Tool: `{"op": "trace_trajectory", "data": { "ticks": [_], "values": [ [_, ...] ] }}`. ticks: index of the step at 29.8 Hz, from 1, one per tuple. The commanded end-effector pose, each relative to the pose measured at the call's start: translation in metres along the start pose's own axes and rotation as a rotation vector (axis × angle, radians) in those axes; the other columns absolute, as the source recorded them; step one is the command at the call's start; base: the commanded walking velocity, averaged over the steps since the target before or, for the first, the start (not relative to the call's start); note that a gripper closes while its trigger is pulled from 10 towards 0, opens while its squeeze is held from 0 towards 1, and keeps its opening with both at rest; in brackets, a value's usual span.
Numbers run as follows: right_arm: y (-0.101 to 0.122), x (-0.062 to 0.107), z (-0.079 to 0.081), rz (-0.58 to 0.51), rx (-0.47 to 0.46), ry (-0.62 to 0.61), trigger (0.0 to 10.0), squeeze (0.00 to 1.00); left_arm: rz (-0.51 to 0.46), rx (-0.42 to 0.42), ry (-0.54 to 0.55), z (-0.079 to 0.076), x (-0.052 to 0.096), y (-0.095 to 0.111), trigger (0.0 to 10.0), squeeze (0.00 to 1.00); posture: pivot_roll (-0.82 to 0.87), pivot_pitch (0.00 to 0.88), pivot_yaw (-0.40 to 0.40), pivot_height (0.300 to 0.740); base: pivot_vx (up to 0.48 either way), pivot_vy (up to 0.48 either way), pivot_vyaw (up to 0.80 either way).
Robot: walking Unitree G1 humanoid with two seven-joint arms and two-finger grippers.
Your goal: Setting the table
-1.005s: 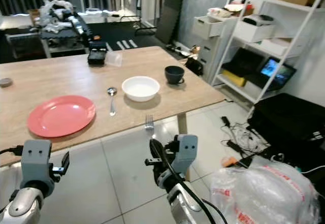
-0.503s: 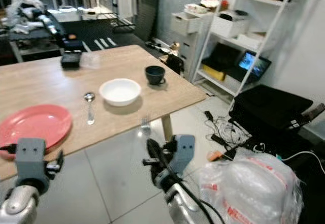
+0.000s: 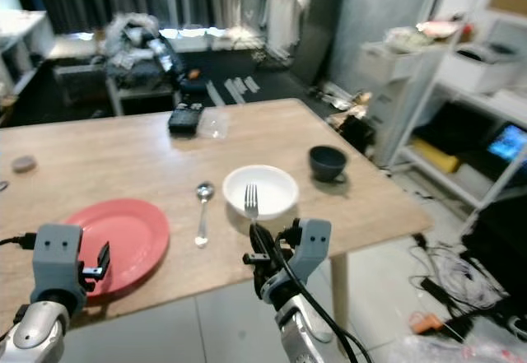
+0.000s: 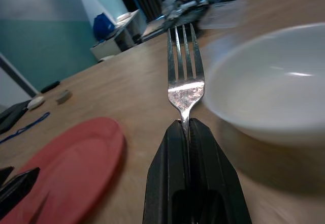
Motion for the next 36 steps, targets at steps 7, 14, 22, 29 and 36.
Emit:
{"op": "trace_trajectory", "data": {
  "ticks": [7, 14, 22, 29, 36],
  "values": [
    [-0.004, 0.001, 0.004, 0.009, -0.031, 0.005, 10.0, 0.0, 0.02, -0.013, 0.016, 0.006, 0.002, -0.005, 10.0, 0.0, 0.06, 0.137, 0.045, 0.74, 0.46, 0.0, 0.0],
    [-0.003, 0.001, 0.003, 0.01, -0.024, 0.001, 10.0, 0.0, 0.022, 0.0, -0.012, 0.001, 0.004, -0.005, 10.0, 0.0, 0.06, 0.139, 0.045, 0.74, 0.056, 0.0, 0.0],
    [-0.004, 0.0, 0.001, 0.013, -0.009, -0.006, 10.0, 0.0, 0.026, 0.006, -0.035, -0.002, 0.006, -0.006, 10.0, 0.0, 0.06, 0.139, 0.046, 0.74, 0.0, 0.0, 0.0],
    [-0.004, 0.0, 0.0, 0.016, 0.008, -0.002, 10.0, 0.0, 0.031, 0.01, -0.04, -0.004, 0.006, -0.007, 10.0, 0.0, 0.06, 0.136, 0.044, 0.74, 0.0, 0.0, 0.0],
    [-0.002, -0.003, -0.004, 0.071, 0.268, 0.05, 10.0, 0.0, 0.048, 0.027, -0.093, -0.002, 0.011, -0.004, 10.0, 0.0, 0.06, 0.134, 0.043, 0.74, 0.0, 0.0, 0.0]
  ]
}}
Point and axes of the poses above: a point about 5 cm out from each wrist's last joint towards the gripper, its own x axis pointing back from the gripper into the wrist, its own y axis along the axis of the wrist's last joint, z = x × y, the point moved 3 cm from there along -x, pointing out of the wrist towards the gripper, and after that the axes turned 12 degrees about x, right-handed, at the moved point
